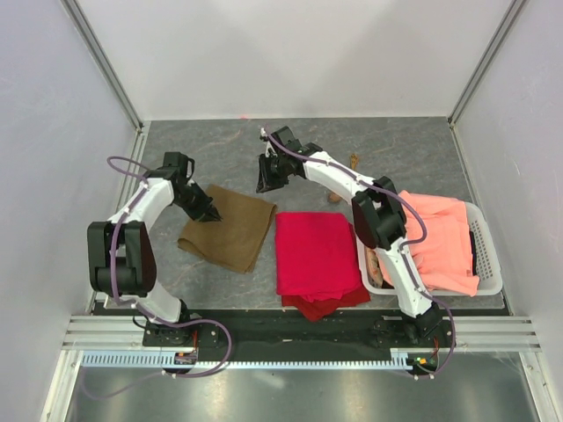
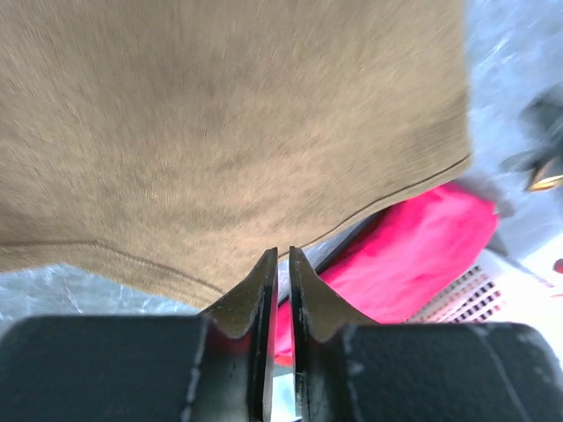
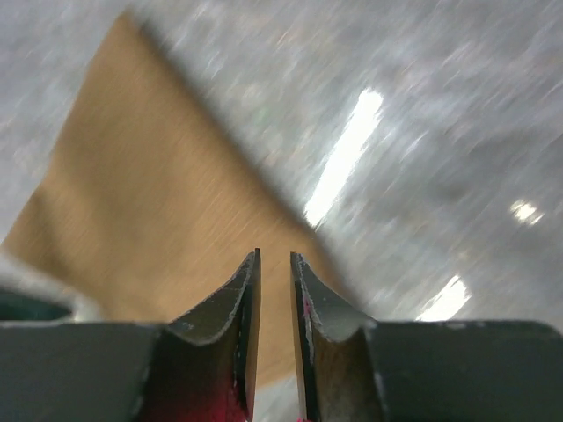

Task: Fold the napkin into a case and place the utensils inside
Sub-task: Rotate the square-folded napkin at the center of the board, then smooth out the square-folded napkin at the center of the board.

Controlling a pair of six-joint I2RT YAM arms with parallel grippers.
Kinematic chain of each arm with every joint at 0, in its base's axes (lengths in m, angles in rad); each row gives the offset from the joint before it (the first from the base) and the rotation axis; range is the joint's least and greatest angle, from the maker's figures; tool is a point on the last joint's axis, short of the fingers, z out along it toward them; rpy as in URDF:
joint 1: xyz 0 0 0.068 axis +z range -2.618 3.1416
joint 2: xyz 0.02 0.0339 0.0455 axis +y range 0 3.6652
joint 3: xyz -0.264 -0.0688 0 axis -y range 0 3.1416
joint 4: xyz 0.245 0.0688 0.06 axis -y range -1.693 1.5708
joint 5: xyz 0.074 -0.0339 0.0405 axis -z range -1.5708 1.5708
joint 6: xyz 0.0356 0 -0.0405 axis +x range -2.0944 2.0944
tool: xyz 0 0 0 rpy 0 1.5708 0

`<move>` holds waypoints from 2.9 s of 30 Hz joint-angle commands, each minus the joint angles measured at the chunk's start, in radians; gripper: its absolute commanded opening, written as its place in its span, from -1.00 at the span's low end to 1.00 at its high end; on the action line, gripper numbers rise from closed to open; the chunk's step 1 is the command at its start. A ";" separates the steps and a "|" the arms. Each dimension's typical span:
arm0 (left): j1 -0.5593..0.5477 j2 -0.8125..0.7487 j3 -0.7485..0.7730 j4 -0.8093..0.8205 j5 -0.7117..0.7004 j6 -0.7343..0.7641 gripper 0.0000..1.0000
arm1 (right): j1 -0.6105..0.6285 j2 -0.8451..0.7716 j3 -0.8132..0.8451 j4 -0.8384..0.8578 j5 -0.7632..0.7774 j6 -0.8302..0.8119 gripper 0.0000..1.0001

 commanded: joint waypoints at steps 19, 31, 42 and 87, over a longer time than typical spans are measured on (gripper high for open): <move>0.059 0.062 -0.164 0.095 0.039 -0.066 -0.71 | 0.070 0.150 0.088 0.103 0.063 0.022 -0.78; 0.081 -0.163 -0.032 -0.130 -0.044 0.092 -0.43 | 0.044 -0.021 0.076 -0.033 -0.064 0.095 -0.22; 0.079 -0.151 -0.006 -0.254 -0.202 0.138 -0.06 | 0.043 -0.282 -0.318 -0.070 -0.188 0.108 0.07; 0.286 0.018 -0.129 -0.156 -0.129 0.313 -0.30 | 0.145 0.123 -0.084 0.267 -0.225 0.275 -0.21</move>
